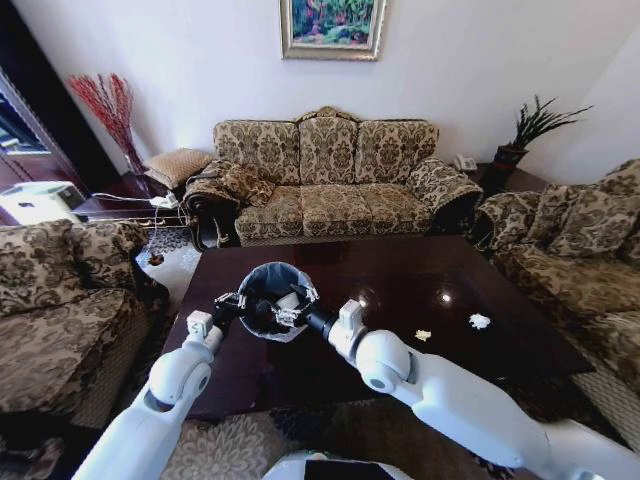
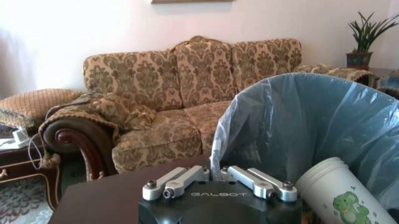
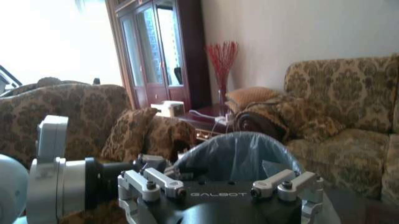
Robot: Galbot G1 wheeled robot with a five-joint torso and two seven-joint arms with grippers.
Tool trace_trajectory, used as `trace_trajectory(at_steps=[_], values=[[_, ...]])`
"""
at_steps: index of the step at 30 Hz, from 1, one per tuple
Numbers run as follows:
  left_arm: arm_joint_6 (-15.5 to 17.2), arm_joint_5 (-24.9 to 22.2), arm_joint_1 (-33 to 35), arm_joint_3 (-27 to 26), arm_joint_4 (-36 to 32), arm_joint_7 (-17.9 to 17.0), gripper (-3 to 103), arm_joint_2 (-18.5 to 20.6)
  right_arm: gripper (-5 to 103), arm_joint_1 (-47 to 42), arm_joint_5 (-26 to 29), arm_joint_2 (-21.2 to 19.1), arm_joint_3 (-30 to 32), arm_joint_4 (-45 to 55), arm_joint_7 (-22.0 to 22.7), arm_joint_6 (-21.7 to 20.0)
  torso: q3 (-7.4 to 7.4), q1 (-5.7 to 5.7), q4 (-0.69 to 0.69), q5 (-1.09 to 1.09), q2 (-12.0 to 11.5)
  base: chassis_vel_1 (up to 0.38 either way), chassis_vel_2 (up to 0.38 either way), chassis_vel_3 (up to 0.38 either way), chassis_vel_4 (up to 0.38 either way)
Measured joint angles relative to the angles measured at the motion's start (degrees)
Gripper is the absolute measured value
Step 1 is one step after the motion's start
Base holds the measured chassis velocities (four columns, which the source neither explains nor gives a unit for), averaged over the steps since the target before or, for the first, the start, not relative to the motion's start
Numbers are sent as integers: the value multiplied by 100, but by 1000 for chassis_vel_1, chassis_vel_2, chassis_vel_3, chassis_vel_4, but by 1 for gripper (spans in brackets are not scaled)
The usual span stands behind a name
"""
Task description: Move to the front of the table and place the trash on the table into the trash bin.
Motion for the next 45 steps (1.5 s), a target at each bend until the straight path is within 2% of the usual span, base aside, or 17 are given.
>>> trace_trajectory(at_steps=[4, 8, 10, 11, 12, 13, 14, 17, 18, 20, 21, 22, 24, 28, 31, 36, 45], values=[[0, 38, 119, -155, -47, -13, 3, -139, 100, -133, -425, -239, 284, 358, 23, 134, 0, 0, 6, 1, 0, 0, 0, 0, 0], [0, 48, 109, -187, -61, -27, 3, -190, 100, -544, -631, -651, 616, 645, 83, 238, 0, 0, 0, -1, 0, 0, 0, 0, 0], [0, 48, 70, -186, -62, -22, 3, -244, 100, -1310, -926, -916, 1150, 770, 319, 410, 0, 0, -4, -1, 0, 0, 0, 0, 0], [0, 48, 70, -186, -62, -22, 3, -244, 100, -1310, -926, -916, 1150, 770, 319, 410, 0, 0, -4, -1, 0, 0, 0, 0, 0], [-1, 48, 56, -186, -55, -20, 3, -275, 100, -1779, -1111, -908, 1559, 707, 337, 492, 0, 0, -4, 3, 0, 0, 0, 0, 0], [-16, 56, 52, -181, -40, -19, 3, -306, 100, -2246, -1316, -838, 2029, 525, 310, 580, -1, -1, -2, 2, 0, 0, 0, 0, 0], [-16, 56, 52, -181, -40, -19, 3, -306, 100, -2246, -1316, -838, 2029, 525, 310, 580, -1, -1, -2, 2, 0, 0, 0, 0, 0], [-52, 81, 66, -171, -27, -11, 3, -363, 100, -3381, -1950, -564, 3317, -165, -64, 1037, 0, 0, 2, 1, 0, 0, 0, 0, 0], [-52, 81, 66, -171, -27, -11, 3, -363, 100, -3381, -1950, -564, 3317, -165, -64, 1037, 0, 0, 2, 1, 0, 0, 0, 0, 0], [-75, 91, 85, -170, -37, -3, 3, -413, 100, -4048, -2189, -334, 4129, -597, -372, 1345, 0, 0, -1, 0, -1, 0, 0, 0, 0], [-94, 101, 99, -171, -45, 1, 3, -445, 100, -4330, -2217, -133, 4596, -783, -533, 1392, 0, 0, -1, 1, -1, 0, 0, 0, 0], [-94, 101, 99, -171, -45, 1, 3, -445, 100, -4330, -2217, -133, 4596, -783, -533, 1392, 0, 0, -1, 1, -1, 0, 0, 0, 0], [-132, 130, 144, -171, -66, 5, 3, -516, 100, -4628, -2250, 337, 5350, -1076, -761, 1356, -1, -1, -2, 0, 0, 0, 0, 0, 0], [-173, 169, 199, -164, -79, 19, 3, -578, 100, -4748, -2287, 797, 5736, -1497, -829, 1349, -1, -1, 1, 1, -1, 0, 0, 0, 0], [-196, 186, 222, -167, -108, 25, 3, -593, 100, -4665, -2386, 1166, 5939, -2334, -990, 1594, 0, -1, 0, 1, -1, 0, 0, 0, 0], [-202, 185, 216, -187, -138, 27, 3, -573, 100, -4227, -2393, 1398, 5990, -3350, -1009, 1981, 0, 0, 1, 2, -1, 0, 0, 0, 0], [-206, 196, 236, -183, -138, 28, 3, -621, 100, -3856, -2338, 1441, 5979, -4027, -897, 2052, 0, 0, 1, 0, -1, 0, 0, 0, 0]])
